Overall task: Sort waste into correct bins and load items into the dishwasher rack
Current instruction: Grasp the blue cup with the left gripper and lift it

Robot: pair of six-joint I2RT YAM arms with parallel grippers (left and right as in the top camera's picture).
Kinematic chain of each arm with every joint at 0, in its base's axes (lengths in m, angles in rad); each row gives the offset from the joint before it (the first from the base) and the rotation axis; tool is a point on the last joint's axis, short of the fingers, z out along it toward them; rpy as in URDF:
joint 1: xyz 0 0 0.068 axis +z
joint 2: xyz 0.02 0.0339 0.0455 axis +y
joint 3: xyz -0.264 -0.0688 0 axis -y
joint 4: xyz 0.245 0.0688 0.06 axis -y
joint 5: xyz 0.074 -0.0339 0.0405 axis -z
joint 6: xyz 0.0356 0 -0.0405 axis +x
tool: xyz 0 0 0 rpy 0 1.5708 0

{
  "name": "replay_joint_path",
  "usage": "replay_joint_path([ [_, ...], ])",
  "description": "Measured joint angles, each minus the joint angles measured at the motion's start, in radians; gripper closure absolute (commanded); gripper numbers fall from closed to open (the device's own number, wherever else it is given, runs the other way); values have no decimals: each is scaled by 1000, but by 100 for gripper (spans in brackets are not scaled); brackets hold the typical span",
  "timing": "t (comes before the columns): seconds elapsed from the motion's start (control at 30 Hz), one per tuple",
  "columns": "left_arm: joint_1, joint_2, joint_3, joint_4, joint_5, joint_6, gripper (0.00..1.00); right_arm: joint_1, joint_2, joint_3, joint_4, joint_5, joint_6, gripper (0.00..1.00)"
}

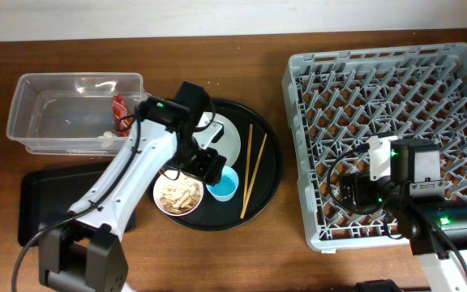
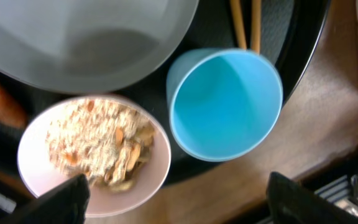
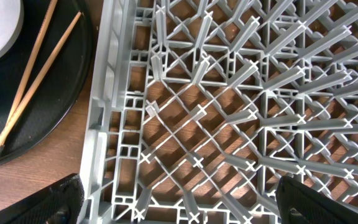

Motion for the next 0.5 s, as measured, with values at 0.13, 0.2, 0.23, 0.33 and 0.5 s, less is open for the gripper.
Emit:
replay_joint_path([
  [0.13, -19, 4, -99, 128, -44, -33, 44, 0, 0, 0, -3, 0, 1, 2],
  [0.2, -19, 11, -161, 198, -53, -47, 62, 0, 0, 0, -5, 0, 0, 2],
  [0.23, -19, 15, -181, 225, -55, -50, 73, 0, 0, 0, -6, 0, 0, 2],
  [0.33, -19, 41, -208, 280, -24, -54, 100, 0, 0, 0, -6, 0, 0, 2],
  [0.5, -17, 50, -207, 275, 48, -54, 100, 0, 0, 0, 10, 0, 1, 2],
])
